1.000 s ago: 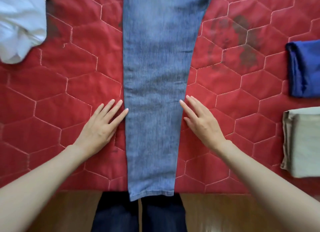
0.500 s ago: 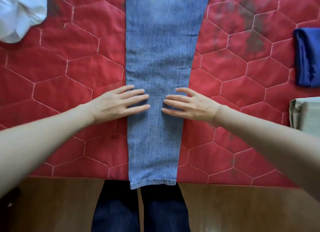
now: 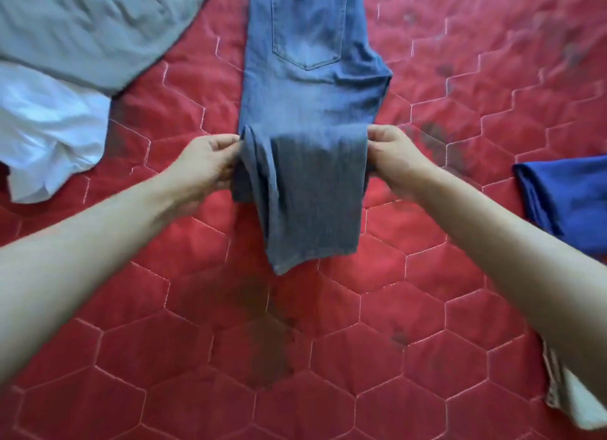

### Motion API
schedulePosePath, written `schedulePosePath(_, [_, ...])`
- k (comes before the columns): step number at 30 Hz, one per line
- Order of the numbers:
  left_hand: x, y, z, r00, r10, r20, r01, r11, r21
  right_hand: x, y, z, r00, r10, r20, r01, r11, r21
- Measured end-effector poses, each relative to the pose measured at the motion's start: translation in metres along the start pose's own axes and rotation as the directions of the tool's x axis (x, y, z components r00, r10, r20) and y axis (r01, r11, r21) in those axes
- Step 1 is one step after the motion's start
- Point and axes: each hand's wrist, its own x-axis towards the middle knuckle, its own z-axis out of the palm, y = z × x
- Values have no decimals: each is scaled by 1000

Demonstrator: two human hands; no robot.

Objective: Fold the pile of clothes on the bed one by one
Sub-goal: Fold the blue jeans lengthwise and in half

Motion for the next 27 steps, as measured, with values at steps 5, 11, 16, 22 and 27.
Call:
schedulePosePath(5, [52, -14, 15, 955, -247, -166, 251, 968, 7, 73, 29, 2, 896, 232, -379, -265, 964, -37])
schedulePosePath(11, [25, -53, 15, 918, -29, -395, 161, 939, 304, 34, 81, 25, 895, 214, -392, -248, 968, -38])
schedulePosePath(16, [-38, -88, 15, 945, -65, -321, 136, 970, 203, -32, 104, 41, 956, 148, -253, -131, 988, 81])
schedulePosePath(22, [-106, -117, 21, 930, -112, -350, 191, 961, 202, -95, 127, 71, 955, 222, -199, -194, 970, 148])
schedulePosePath(27, [-139, -129, 22, 939, 171, -300, 105, 686, 720, -134, 135, 86, 932, 18, -361, -152, 926, -347])
